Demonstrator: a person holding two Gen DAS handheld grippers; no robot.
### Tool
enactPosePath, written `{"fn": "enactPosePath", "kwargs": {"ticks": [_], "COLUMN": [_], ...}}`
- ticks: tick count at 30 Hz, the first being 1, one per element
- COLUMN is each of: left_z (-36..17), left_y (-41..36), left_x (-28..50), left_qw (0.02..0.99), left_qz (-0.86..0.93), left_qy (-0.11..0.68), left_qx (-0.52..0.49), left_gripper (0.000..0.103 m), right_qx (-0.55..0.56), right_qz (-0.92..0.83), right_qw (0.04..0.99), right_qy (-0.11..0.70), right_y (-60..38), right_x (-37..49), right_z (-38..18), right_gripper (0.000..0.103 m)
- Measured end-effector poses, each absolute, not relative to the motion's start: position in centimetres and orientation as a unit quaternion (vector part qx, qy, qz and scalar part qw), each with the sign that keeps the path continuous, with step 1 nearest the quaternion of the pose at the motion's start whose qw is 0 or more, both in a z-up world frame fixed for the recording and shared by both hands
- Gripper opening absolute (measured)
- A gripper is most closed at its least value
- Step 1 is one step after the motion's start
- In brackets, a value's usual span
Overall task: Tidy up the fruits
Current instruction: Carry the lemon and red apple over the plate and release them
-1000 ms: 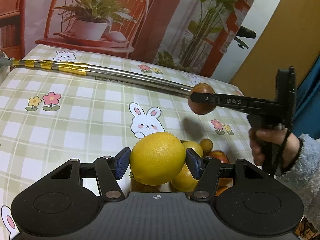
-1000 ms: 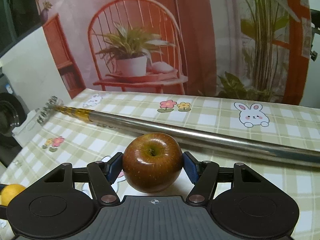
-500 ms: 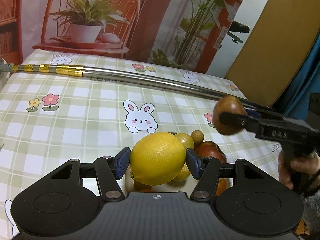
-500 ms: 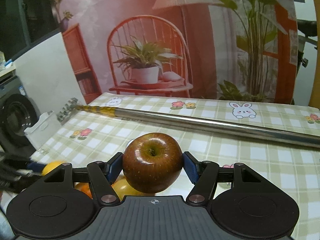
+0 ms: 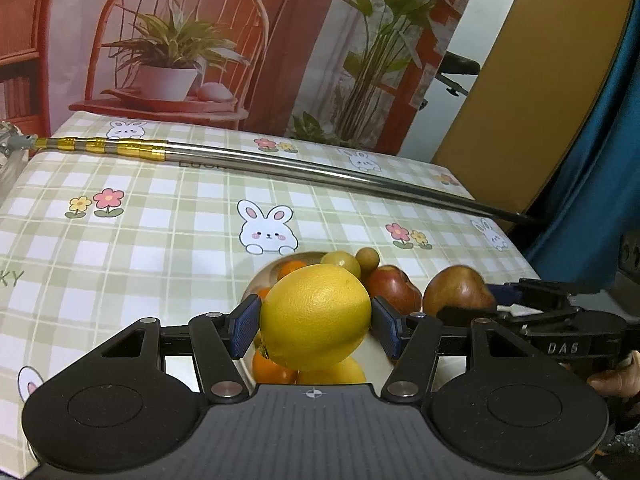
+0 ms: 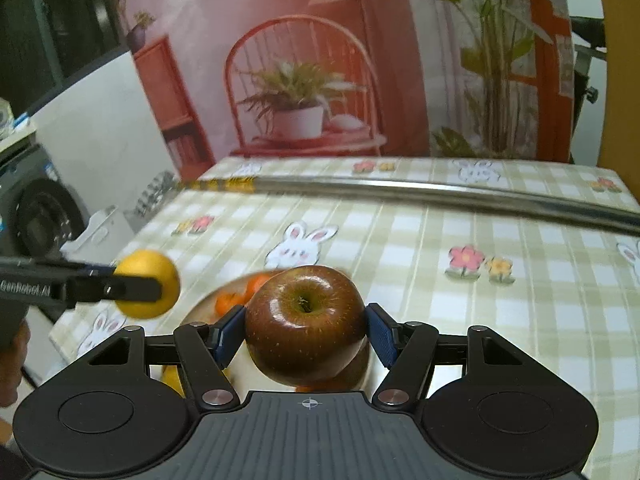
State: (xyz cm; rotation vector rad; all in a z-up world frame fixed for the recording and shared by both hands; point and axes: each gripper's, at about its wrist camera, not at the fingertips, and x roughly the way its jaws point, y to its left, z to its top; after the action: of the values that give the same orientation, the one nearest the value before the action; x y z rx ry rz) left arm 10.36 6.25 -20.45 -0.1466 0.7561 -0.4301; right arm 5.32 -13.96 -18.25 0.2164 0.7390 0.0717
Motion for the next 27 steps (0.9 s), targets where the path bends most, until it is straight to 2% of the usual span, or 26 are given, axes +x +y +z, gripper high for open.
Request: {"fn": "enactPosePath", "kwargs": {"ticks": [16, 27], "left_z": [-21.1, -21.6], "left_y": [6.4, 6.7], "left_x": [10.3, 12.0], "left_qw": [0.902, 0.897], "left_qz": [-0.21, -0.203], "left_qy": [0.37, 0.382], "left_qx": [-0.07, -0.088], "left_gripper": [0.063, 0.063], "right_qx": [0.065, -0.003], "right_qz": [0.094, 0.128], "right_qw": [0.89, 0.878], "right_qy": [0.441, 0.462], "right_y": [-10.0, -7.6], "right_x": [5.2, 6.7], "right_z": [-21.5, -22.6], "right_gripper": [0.06, 0.061]}}
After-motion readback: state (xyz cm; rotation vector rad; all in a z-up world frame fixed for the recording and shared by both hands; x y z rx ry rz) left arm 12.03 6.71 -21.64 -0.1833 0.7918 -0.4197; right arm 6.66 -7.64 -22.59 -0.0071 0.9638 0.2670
